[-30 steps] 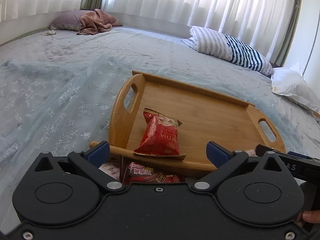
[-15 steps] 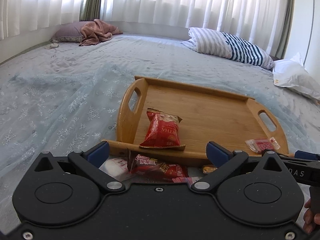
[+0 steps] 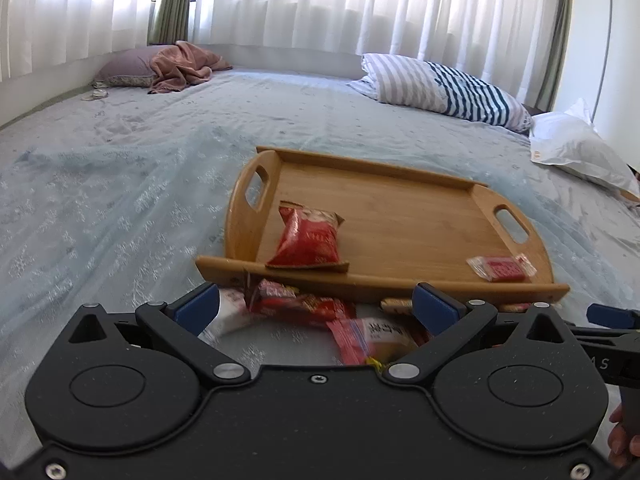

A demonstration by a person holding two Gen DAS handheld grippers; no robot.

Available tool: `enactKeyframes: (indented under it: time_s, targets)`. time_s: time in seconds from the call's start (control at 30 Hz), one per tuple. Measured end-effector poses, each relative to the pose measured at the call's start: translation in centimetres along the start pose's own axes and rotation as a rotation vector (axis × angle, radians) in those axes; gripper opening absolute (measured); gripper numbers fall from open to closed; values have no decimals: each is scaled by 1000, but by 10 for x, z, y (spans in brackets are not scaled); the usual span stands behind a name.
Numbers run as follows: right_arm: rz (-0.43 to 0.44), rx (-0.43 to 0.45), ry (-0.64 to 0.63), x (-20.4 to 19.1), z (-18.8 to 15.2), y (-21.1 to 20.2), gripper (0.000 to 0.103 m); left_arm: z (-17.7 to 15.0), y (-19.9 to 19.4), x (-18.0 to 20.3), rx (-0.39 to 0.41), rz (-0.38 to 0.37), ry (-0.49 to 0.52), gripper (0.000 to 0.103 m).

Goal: Organize snacks
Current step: 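Grasp the yellow snack bag with the left tool and lift it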

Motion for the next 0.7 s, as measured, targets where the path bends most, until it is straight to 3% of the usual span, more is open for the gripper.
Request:
enactKeyframes:
  time_s: [0.23,0.4,0.57,0.7]
  targets:
    - [-12,-13,-4,8,-15,-10,103,-11,-5,4,-4,-26,25,103]
    - [-23,-46,13,16,-25,-4,103,-23,-4,6,-48,-54,6,103]
    - [78,-67,-9,15,-36,-3,103,-42,-9,12,-92,-112,26,103]
    - [44,-80,-60,12,-44,0,103,-53,-5,24,-129,-110,78,103]
Point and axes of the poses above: each gripper's, at about its wrist camera, not at the fingertips, and y roughly the way its jaws point, x to its right, z to its top, the point moved 1 cm from there along y, roughly the way its jaws point, and after that the axes turned 7 degrees about -x, right-handed, at the moved point
